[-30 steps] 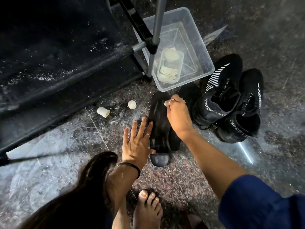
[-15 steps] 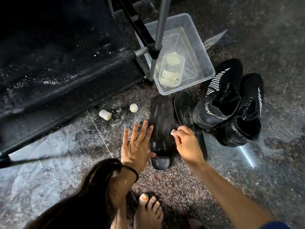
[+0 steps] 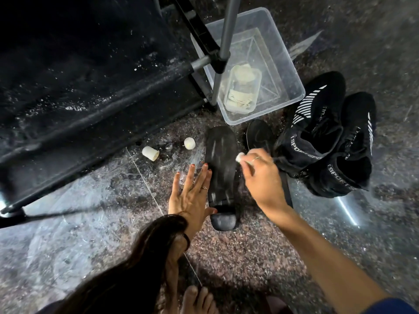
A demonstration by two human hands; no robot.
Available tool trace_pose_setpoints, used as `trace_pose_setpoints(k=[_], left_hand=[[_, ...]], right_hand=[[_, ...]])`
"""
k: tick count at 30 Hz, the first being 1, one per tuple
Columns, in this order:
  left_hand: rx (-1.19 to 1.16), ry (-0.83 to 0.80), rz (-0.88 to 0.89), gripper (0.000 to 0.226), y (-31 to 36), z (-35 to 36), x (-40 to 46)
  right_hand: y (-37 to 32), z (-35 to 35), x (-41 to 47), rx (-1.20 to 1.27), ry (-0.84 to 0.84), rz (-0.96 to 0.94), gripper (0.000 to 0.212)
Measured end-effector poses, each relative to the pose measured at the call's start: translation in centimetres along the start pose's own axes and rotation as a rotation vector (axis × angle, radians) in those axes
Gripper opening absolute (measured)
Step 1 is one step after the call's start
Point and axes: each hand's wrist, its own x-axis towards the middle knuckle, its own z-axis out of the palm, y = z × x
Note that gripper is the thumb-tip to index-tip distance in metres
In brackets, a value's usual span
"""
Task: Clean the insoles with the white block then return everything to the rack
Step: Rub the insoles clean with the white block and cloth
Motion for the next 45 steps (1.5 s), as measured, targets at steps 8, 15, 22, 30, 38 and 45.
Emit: trace_pose_setpoints(k=[8, 15, 22, 30, 38, 45], left_hand=[[-0.049, 0.000, -0.002, 0.096, 0.0, 0.0, 0.2], [-0.063, -0.029, -0.001, 0.094, 0.0, -0.6, 0.1], [-0.145, -0.060, -0.032, 0.093, 0.3, -1.0, 0.0], [-0.170, -0.077, -0.045, 0.093, 0.3, -0.8, 0.1], [-0.140, -0.040, -0.037, 0.091, 0.4, -0.3, 0.2], [-0.149, -0.049, -0.028, 0.094, 0.3, -0.3, 0.2]], right_hand=[[-1.0, 3.8, 1.4, -0.263, -0.398, -0.250, 0.026], [-2.1, 4.8, 6.6, -0.315, -0.226, -0.002, 0.030], [-2.4, 4.5, 5.5, -0.334, -0.312, -0.108, 0.028], [-3.2, 5.4, 4.1, -0.251, -0.402, -0.107, 0.019], [-2.2, 4.7, 5.9, -0.267, -0.209, 0.037, 0.023], [-1.5, 3.9, 6.4, -0.315, -0.409, -0.169, 0.019]])
